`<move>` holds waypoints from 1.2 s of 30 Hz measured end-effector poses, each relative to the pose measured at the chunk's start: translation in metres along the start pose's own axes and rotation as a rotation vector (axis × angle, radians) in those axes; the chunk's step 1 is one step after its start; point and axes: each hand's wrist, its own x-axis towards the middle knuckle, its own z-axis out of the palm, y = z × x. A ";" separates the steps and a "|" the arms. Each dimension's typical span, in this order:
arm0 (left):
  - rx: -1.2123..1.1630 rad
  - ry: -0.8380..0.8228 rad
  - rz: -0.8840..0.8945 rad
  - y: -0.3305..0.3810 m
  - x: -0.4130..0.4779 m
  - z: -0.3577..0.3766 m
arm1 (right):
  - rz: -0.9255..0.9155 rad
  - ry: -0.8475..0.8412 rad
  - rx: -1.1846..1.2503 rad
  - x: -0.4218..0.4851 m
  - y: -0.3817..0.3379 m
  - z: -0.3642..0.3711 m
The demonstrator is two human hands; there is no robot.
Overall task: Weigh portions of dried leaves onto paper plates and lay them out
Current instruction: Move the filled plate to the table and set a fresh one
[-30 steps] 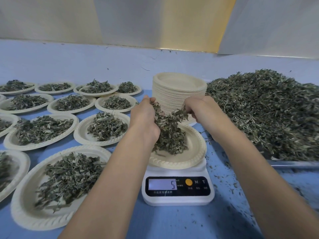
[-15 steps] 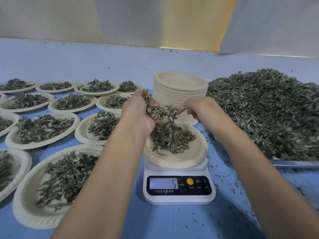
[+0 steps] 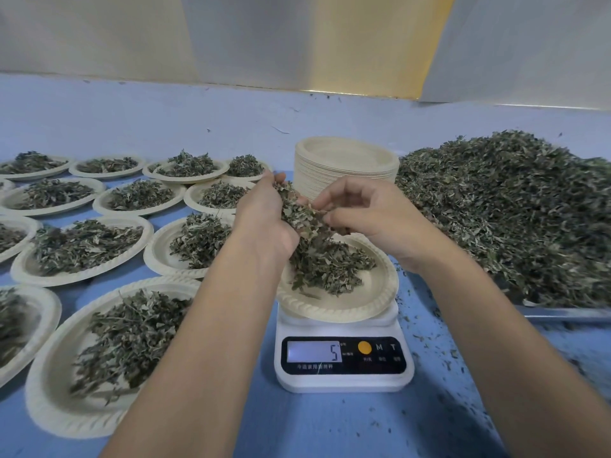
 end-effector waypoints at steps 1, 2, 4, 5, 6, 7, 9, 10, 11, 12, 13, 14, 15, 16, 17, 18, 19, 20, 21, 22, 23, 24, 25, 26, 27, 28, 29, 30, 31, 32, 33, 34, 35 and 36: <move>-0.015 0.008 0.003 0.001 0.001 -0.001 | 0.002 0.010 -0.007 0.000 0.000 -0.001; -0.024 0.016 0.005 0.001 0.003 -0.003 | 0.008 0.021 -0.017 0.000 0.000 -0.003; -0.043 0.033 0.001 0.003 0.006 -0.005 | 0.023 0.033 -0.027 0.001 0.001 -0.005; -0.051 0.042 0.003 0.004 0.007 -0.006 | 0.030 0.035 -0.022 0.001 0.001 -0.006; -0.051 0.052 0.008 0.004 0.009 -0.007 | 0.037 0.034 -0.015 0.001 0.002 -0.007; -0.043 0.060 0.012 0.004 0.009 -0.007 | 0.042 0.029 -0.009 0.002 0.002 -0.008; -0.034 0.060 0.007 0.003 0.009 -0.007 | 0.047 0.005 -0.008 0.001 0.001 -0.008; -0.039 0.058 -0.001 0.003 0.009 -0.007 | 0.054 -0.016 -0.014 0.000 0.001 -0.009; -0.046 0.057 -0.006 0.002 0.009 -0.007 | 0.064 -0.044 -0.032 0.000 0.001 -0.009; -0.050 0.059 -0.007 0.002 0.009 -0.007 | 0.078 -0.072 -0.062 -0.001 0.001 -0.010; -0.049 0.061 -0.004 0.002 0.009 -0.007 | 0.096 -0.094 -0.096 -0.001 0.001 -0.011; -0.043 0.065 0.001 0.002 0.009 -0.007 | 0.116 -0.105 -0.119 -0.001 0.002 -0.011; -0.035 0.069 0.006 0.002 0.009 -0.007 | 0.131 -0.106 -0.126 -0.001 0.003 -0.012; -0.031 0.071 0.008 0.002 0.009 -0.007 | 0.136 -0.099 -0.120 -0.001 0.003 -0.012; -0.026 0.072 0.008 0.002 0.010 -0.007 | 0.131 -0.091 -0.110 0.000 0.003 -0.012; -0.019 0.072 0.009 0.002 0.010 -0.007 | 0.122 -0.084 -0.100 0.000 0.003 -0.012; -0.010 0.072 0.008 0.001 0.010 -0.008 | 0.114 -0.077 -0.090 0.000 0.003 -0.012; -0.004 0.074 0.008 0.001 0.010 -0.008 | 0.108 -0.067 -0.084 0.000 0.003 -0.012; -0.002 0.075 0.007 0.001 0.011 -0.008 | 0.105 -0.052 -0.079 0.000 0.003 -0.012; -0.004 0.076 0.006 0.000 0.011 -0.007 | 0.104 -0.036 -0.073 0.000 0.003 -0.012; -0.004 0.074 0.007 -0.001 0.010 -0.006 | 0.103 -0.021 -0.064 0.000 0.003 -0.011; 0.003 0.070 0.009 -0.002 0.010 -0.006 | 0.099 -0.010 -0.052 0.001 0.003 -0.009; 0.018 0.066 0.010 -0.004 0.010 -0.005 | 0.093 -0.001 -0.043 0.000 0.002 -0.007; 0.043 0.066 0.011 -0.005 0.009 -0.004 | 0.084 0.009 -0.041 0.000 0.002 -0.004; 0.076 0.069 0.011 -0.008 0.008 -0.003 | 0.074 0.016 -0.047 0.000 0.001 -0.002; 0.110 0.073 0.012 -0.010 0.008 -0.002 | 0.059 0.024 -0.055 -0.001 0.000 0.001; 0.139 0.075 0.014 -0.012 0.007 -0.001 | 0.042 0.033 -0.053 -0.001 -0.001 0.004; 0.159 0.077 0.016 -0.014 0.007 0.000 | 0.025 0.045 -0.040 -0.001 -0.002 0.006; 0.171 0.075 0.018 -0.015 0.007 0.000 | 0.012 0.057 -0.021 -0.001 -0.002 0.008; 0.180 0.072 0.020 -0.016 0.007 0.001 | 0.001 0.063 0.004 -0.002 -0.003 0.009; 0.191 0.067 0.021 -0.017 0.006 0.002 | -0.006 0.060 0.028 -0.001 -0.004 0.010; 0.203 0.064 0.022 -0.017 0.005 0.003 | -0.013 0.052 0.045 -0.001 -0.004 0.011; 0.213 0.066 0.026 -0.018 0.005 0.003 | -0.022 0.042 0.047 -0.001 -0.003 0.011; 0.222 0.071 0.034 -0.020 0.004 0.003 | -0.033 0.035 0.032 -0.001 -0.003 0.011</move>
